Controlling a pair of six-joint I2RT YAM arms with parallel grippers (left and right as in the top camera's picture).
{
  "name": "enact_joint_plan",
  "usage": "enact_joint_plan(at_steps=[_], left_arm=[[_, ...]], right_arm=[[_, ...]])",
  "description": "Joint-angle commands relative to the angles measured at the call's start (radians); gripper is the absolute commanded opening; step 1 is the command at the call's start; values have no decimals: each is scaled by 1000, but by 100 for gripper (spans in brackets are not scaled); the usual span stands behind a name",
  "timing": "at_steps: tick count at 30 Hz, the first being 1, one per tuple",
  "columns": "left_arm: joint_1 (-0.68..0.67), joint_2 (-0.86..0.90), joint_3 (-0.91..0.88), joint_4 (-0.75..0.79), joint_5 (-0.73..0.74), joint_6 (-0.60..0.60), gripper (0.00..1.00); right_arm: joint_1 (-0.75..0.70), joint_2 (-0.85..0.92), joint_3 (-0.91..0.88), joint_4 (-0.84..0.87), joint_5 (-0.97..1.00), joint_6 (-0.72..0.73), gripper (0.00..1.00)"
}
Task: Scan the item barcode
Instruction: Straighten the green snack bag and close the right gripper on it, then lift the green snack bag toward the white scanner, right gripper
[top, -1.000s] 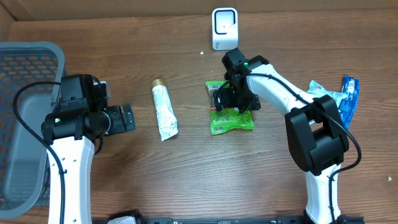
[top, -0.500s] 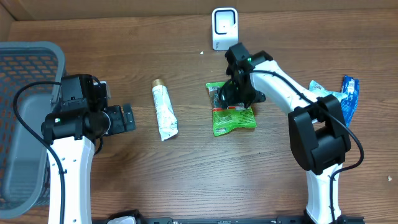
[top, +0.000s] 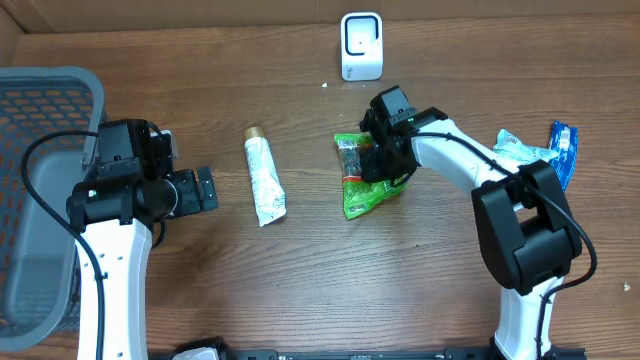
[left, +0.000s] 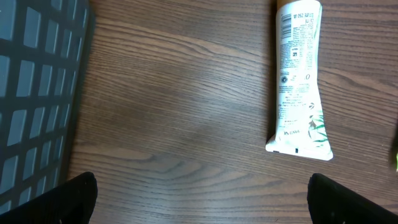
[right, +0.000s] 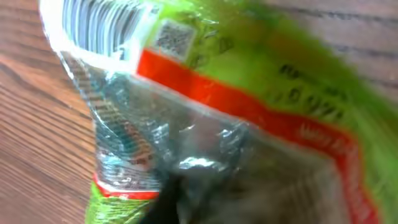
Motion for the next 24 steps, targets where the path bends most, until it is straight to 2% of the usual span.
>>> enact_joint_plan(at_steps=[1, 7, 13, 24], left_arm=[[-1, -2, 1, 0, 10, 19, 99], [-1, -2, 1, 0, 10, 19, 100], [-1, -2, 1, 0, 10, 19, 99], [-1, -2, 1, 0, 10, 19, 100]], right_arm=[[2, 63, -61, -58, 3, 27, 4], [-45, 14, 26, -133, -116, 26, 4], [-111, -131, 64, -97, -281, -5, 4], [-137, -405, 64, -71, -344, -110, 4]])
